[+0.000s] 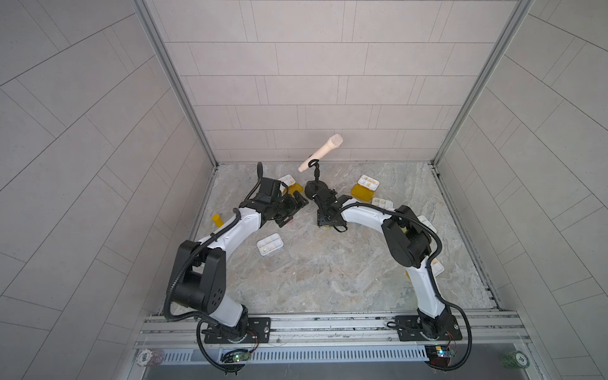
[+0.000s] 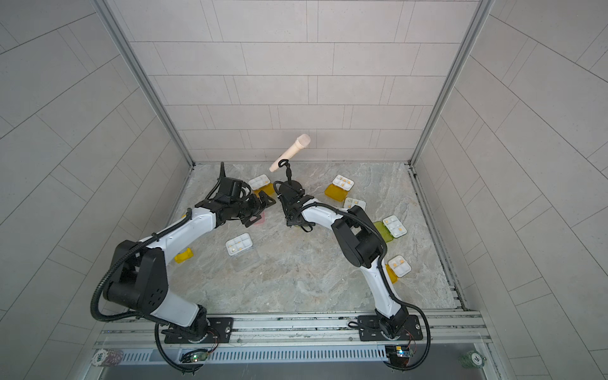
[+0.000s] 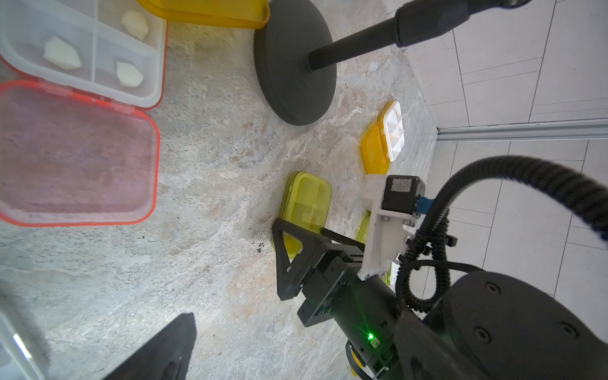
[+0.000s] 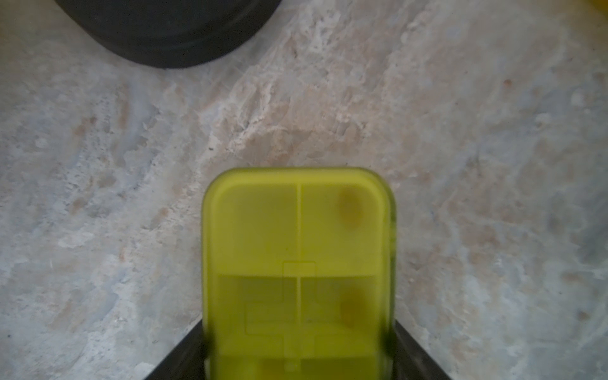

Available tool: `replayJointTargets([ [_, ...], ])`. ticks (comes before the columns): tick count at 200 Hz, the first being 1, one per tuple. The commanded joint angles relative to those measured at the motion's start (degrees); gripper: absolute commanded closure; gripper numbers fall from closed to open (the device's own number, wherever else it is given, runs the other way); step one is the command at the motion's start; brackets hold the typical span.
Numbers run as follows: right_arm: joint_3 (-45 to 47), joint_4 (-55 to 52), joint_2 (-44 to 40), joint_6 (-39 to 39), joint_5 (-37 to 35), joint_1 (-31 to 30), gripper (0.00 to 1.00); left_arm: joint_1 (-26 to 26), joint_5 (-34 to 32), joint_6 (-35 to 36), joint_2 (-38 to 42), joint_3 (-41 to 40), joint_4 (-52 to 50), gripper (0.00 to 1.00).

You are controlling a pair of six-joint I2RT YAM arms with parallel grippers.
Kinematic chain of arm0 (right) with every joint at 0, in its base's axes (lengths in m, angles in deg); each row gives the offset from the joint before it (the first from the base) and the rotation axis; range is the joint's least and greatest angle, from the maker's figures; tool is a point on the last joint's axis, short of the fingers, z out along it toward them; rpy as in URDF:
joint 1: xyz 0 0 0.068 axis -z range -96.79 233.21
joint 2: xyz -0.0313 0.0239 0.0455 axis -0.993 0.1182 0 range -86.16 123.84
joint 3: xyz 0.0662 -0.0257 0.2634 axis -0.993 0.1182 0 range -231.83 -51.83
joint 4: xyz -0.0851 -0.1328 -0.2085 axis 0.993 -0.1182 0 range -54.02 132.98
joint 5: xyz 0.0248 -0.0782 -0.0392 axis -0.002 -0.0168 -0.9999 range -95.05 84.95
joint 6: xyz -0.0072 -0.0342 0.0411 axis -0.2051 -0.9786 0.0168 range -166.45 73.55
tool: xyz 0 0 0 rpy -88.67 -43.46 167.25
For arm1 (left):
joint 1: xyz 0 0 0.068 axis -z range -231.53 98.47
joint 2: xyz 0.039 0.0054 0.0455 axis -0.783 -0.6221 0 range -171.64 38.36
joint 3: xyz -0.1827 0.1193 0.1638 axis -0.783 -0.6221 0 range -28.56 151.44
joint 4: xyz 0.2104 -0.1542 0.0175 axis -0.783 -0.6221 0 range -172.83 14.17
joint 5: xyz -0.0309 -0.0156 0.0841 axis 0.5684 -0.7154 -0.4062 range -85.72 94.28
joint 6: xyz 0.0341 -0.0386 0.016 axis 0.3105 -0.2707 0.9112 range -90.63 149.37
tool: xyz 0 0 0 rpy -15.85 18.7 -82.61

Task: Close pillboxes
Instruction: Move the pillbox to the center of the board.

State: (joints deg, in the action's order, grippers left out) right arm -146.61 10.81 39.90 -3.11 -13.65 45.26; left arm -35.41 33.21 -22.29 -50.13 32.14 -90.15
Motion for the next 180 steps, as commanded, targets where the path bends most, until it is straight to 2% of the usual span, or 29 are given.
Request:
replayJointTargets([
  [1,-0.98,-2.95,3.30,0.72,-0.98,0.63,0.24,-0.47,-0.19,-0.44,1.63,-0.77,1.01,0.01],
  [107,-4.54,-4.57,4.21,-1.29,1.30,1.46,0.17,-1.07,0.43,-0.28,1.65,-0.49,1.05,0.01],
  [142,-4.46,-4.98,0.24,-2.66,1.74,1.40,0.15,-1.26,0.77,-0.22,1.78,-0.34,1.14,0.01],
  [180,-0.55,-5.10,-8.07,-4.95,0.50,1.47,0.15,-1.22,0.32,0.59,2.46,-0.28,1.15,0.01],
])
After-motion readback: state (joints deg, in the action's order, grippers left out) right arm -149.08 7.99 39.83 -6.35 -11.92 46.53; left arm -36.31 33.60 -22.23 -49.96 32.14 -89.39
